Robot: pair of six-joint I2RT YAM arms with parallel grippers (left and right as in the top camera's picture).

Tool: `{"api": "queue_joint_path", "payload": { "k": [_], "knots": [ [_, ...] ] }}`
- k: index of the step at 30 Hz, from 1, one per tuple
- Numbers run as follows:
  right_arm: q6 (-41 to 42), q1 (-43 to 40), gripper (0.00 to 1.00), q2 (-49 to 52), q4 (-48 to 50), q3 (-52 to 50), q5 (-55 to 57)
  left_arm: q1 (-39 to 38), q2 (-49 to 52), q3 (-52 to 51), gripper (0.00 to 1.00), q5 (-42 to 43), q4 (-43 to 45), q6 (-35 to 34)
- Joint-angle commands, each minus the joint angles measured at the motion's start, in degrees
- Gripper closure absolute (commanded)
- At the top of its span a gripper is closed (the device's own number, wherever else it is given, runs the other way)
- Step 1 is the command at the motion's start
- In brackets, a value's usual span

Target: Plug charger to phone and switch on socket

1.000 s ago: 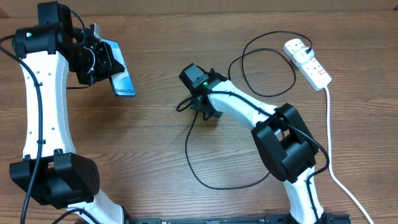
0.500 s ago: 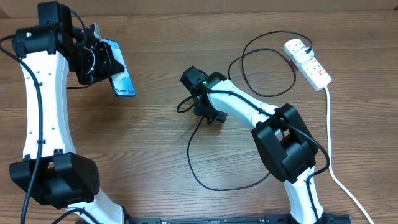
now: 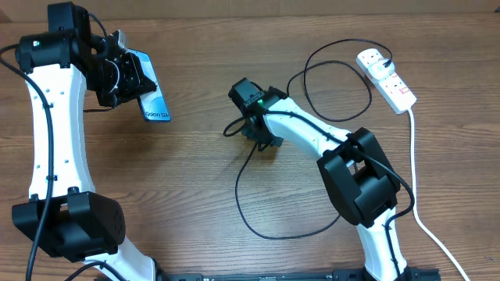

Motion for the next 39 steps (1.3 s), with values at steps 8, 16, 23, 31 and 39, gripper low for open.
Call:
{"api": "queue_joint_path", "payload": {
  "k": [8, 16, 23, 31, 39],
  "knots": [
    [-1.6, -0.4, 0.86, 1.6, 1.2, -0.3, -0.1, 0.0, -0.2, 0.6, 0.96, 1.1, 0.2, 1.1],
    [-1.6, -0.4, 0.90, 2.1, 1.5, -0.3, -0.1, 0.0, -0.2, 0.6, 0.96, 1.1, 0.1, 1.1],
    [-1.9, -0.4, 0.96, 3.0, 1.9, -0.2, -1.3, 0.0, -0.2, 0.6, 0.96, 1.1, 0.1, 1.2],
    [-12.4, -0.4, 0.96, -1.1, 2.7, 3.7, -12.1, 0.1, -0.2, 0.6, 0.96, 17.4, 3.8, 8.5],
    [-24.0, -0.2, 0.96, -16.2, 5.6, 3.9, -25.2, 1.3, -0.2, 0.6, 0.96, 43.4, 14.3, 11.2]
  ]
}}
